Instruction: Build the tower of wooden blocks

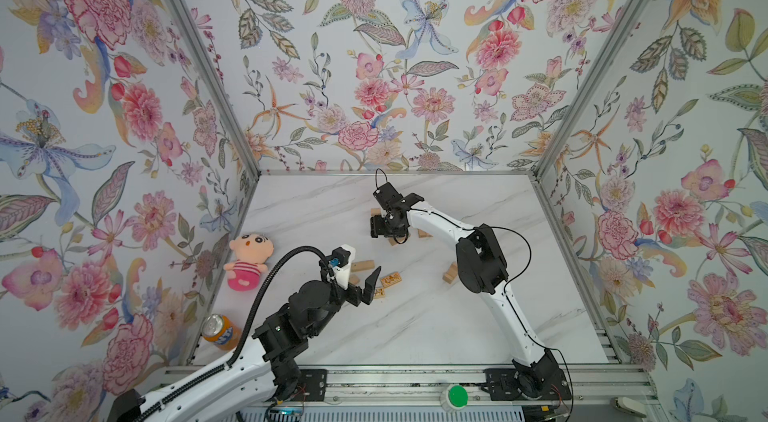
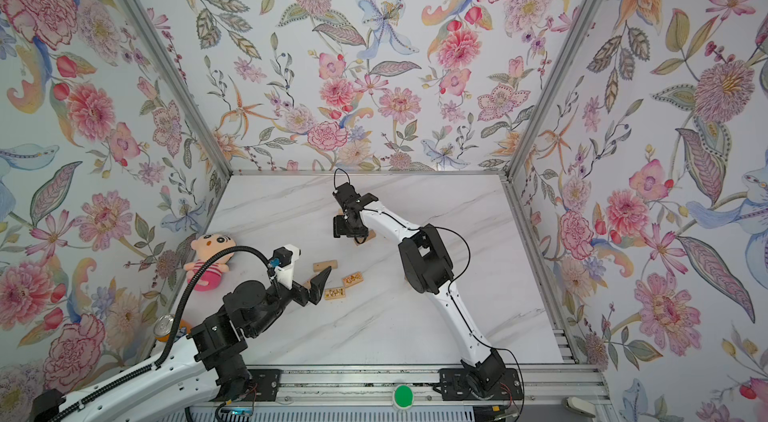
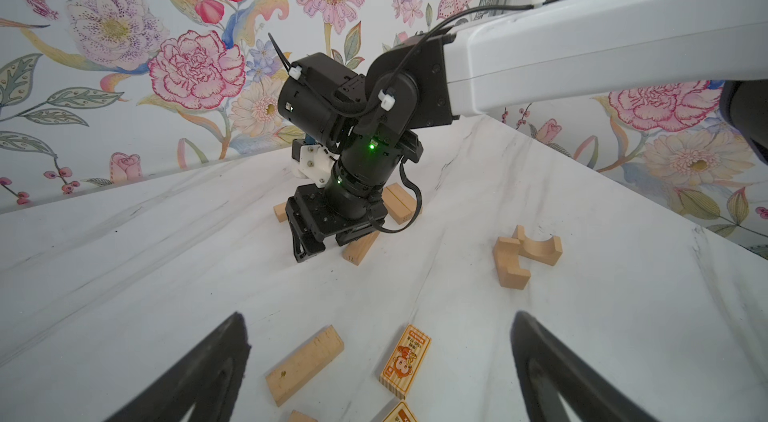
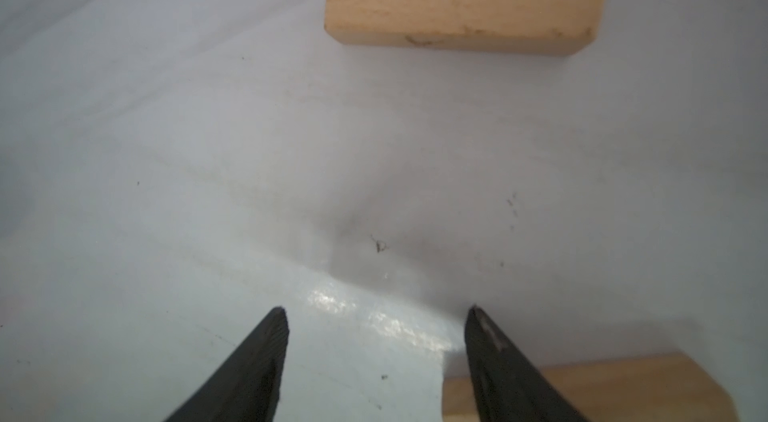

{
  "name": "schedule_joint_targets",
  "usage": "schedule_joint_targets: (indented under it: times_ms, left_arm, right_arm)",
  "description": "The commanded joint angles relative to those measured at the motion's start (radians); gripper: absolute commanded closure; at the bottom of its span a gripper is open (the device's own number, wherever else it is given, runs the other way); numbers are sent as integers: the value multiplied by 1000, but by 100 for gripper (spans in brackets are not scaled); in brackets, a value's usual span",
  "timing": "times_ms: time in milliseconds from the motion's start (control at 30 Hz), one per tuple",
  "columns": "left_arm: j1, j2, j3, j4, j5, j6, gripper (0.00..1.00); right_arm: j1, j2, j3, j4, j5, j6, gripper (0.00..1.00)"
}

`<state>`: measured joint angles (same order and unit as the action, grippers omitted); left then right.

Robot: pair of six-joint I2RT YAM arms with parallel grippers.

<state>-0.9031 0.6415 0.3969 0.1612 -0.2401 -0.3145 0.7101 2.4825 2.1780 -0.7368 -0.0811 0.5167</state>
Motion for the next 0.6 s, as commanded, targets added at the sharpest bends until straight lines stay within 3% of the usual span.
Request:
schedule_joint_targets:
  times_ms: [0, 433, 567]
  left_arm:
    - [10, -15, -11, 14, 5, -15, 1]
    - [10, 36, -7, 28, 25, -52, 1]
    - [10, 48, -5, 53, 45, -57, 1]
  right_arm:
    - [-8, -107, 11, -30, 45, -91, 24]
    - [-49, -143, -41, -125, 68, -351, 0]
    - [-38, -124, -60, -125, 91, -391, 1]
